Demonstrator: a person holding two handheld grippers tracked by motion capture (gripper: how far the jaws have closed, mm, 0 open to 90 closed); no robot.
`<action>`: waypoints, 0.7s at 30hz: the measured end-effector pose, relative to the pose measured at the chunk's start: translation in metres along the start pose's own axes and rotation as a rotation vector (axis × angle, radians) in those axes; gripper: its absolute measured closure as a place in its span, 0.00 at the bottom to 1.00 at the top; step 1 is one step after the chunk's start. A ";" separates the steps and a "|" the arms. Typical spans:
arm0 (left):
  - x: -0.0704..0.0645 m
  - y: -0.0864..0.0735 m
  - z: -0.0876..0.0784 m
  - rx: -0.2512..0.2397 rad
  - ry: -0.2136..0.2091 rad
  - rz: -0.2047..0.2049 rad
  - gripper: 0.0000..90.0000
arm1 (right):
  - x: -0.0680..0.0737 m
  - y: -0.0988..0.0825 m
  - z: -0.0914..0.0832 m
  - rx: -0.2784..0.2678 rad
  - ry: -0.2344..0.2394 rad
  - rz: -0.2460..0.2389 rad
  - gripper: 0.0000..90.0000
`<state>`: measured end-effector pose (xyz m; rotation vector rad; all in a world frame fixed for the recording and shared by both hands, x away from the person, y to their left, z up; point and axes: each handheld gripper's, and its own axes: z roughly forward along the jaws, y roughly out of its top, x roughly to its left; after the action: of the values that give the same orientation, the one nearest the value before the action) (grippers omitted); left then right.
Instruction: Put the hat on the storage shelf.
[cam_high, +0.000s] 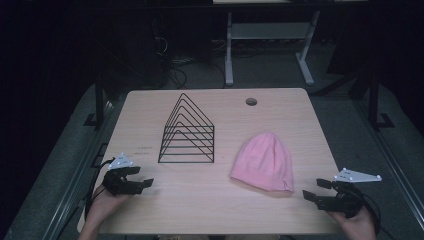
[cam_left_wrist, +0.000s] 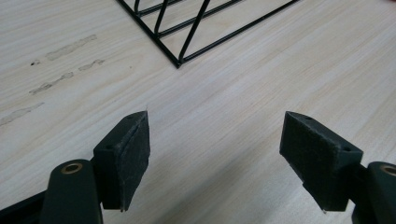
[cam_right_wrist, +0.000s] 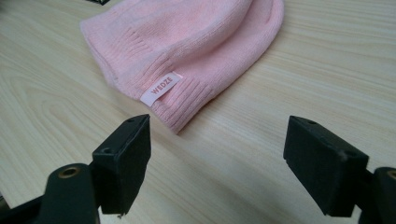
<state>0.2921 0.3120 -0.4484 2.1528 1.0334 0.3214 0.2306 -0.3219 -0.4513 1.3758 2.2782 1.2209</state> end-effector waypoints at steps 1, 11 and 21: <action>-0.001 0.000 0.001 -0.001 -0.003 -0.009 0.27 | 0.000 0.000 0.000 0.002 0.003 0.003 0.24; 0.001 0.000 0.003 0.003 -0.009 0.002 0.27 | 0.004 0.013 0.001 0.017 0.021 -0.017 0.22; 0.003 0.000 0.003 -0.002 -0.008 -0.018 0.27 | 0.003 0.034 0.004 0.021 0.039 -0.041 0.21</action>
<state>0.2955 0.3129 -0.4514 2.1406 1.0465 0.3048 0.2528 -0.3095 -0.4275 1.3172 2.3401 1.2254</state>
